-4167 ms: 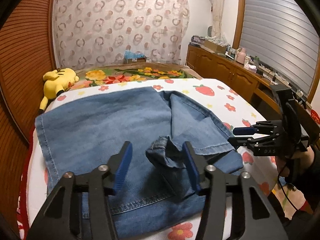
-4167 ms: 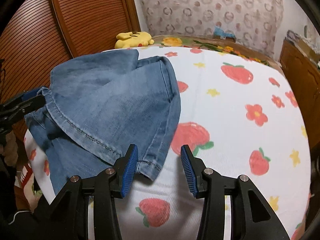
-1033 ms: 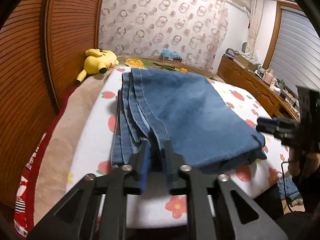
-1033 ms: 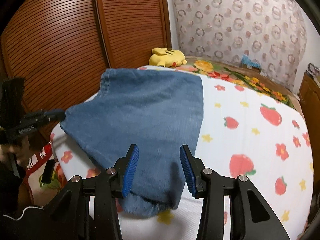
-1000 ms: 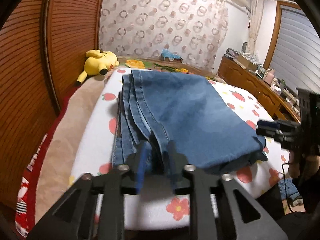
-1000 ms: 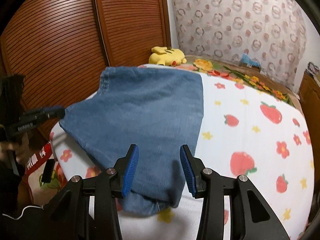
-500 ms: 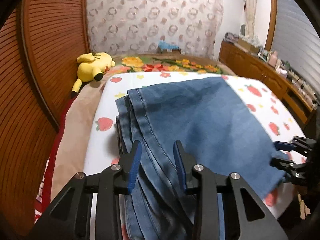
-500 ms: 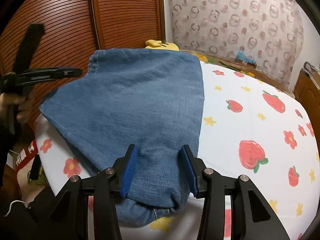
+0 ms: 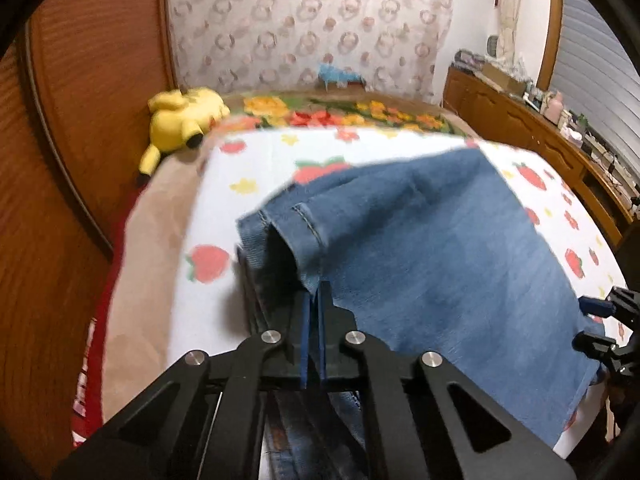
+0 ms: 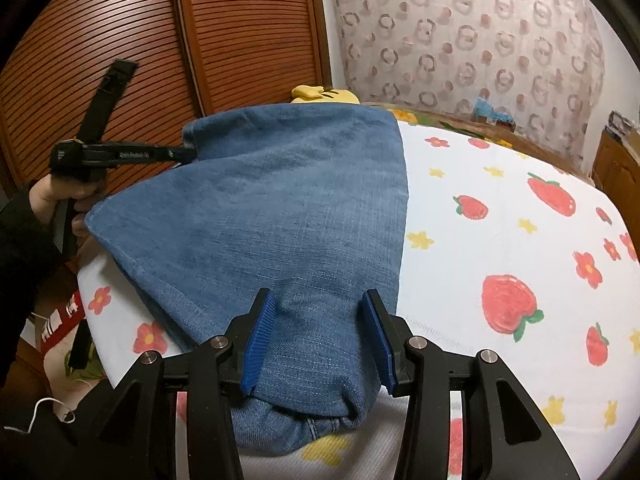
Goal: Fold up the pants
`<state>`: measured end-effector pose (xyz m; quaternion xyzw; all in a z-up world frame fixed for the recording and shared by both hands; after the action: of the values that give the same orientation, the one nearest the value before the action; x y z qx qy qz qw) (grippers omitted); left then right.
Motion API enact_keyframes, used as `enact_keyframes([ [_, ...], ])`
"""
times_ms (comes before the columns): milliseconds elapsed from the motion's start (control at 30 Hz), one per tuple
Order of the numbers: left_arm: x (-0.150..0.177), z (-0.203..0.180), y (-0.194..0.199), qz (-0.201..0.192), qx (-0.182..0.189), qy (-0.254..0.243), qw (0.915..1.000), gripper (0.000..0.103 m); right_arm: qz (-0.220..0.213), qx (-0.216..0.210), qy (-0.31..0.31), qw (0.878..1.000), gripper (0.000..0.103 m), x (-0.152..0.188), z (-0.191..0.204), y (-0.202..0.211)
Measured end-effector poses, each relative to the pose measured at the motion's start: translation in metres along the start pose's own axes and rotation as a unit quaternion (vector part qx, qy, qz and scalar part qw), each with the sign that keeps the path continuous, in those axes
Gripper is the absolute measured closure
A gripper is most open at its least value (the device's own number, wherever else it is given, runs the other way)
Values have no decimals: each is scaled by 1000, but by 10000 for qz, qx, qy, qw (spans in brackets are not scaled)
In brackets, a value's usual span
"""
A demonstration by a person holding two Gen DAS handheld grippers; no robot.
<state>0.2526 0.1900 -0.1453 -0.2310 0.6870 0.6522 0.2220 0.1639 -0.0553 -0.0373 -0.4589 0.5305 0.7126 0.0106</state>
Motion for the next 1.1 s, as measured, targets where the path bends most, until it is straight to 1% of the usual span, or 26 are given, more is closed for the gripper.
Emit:
enact_keyframes([
  [67, -6, 8, 10, -141, -64, 102, 9998, 99, 3, 8, -2, 10000, 56, -1, 0, -1],
  [200, -9, 13, 11, -32, -22, 117, 9999, 98, 13, 31, 12, 10000, 56, -2, 1, -2],
  [267, -9, 15, 14, -47, -161, 134, 9998, 95, 19, 17, -9, 10000, 56, -1, -1, -2],
  [300, -8, 15, 17, -83, -204, 174, 9996, 91, 16, 22, -14, 10000, 56, -2, -1, -1],
  [333, -8, 12, 21, -133, -164, 191, 9996, 88, 21, 29, -13, 10000, 56, -2, -1, -1],
  [400, -5, 5, 31, -260, -122, 168, 9994, 68, 16, 56, -20, 10000, 56, -3, -1, 0],
  [433, -4, 1, 35, -306, -144, 121, 9994, 64, -10, 94, -18, 10000, 55, -4, -1, 1],
  [467, -3, -4, 38, -354, -160, 66, 9992, 56, -25, 121, -8, 9999, 55, -4, -1, 2],
  [600, 8, -31, 52, -452, -128, -60, 9989, 54, -65, 161, -112, 9998, 54, -2, -5, 5],
  [733, 24, -56, 58, -487, 28, -63, 9988, 54, -78, 257, -185, 9995, 53, 1, -8, 9],
  [800, 33, -70, 58, -450, 82, -130, 9989, 54, -70, 307, -217, 9993, 52, 2, -9, 12],
  [900, 45, -85, 55, -365, 195, -165, 9990, 54, -48, 272, -337, 9991, 50, 3, -12, 13],
  [1100, 66, -103, 42, -145, 346, -220, 9991, 54, 41, 278, -440, 9986, 50, 4, -12, 11],
])
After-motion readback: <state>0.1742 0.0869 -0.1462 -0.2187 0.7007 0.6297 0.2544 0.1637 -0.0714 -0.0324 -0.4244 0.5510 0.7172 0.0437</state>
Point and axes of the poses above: each gripper's, at about its wrist camera, not at the fingertips, and y roughly against the way its jaws point, z to its left, x to its underside, the point moved 9 cm from there along -y, roughly the way its jaws point, and after that the axes turned 7 degrees about z, right-handed, at the moved point
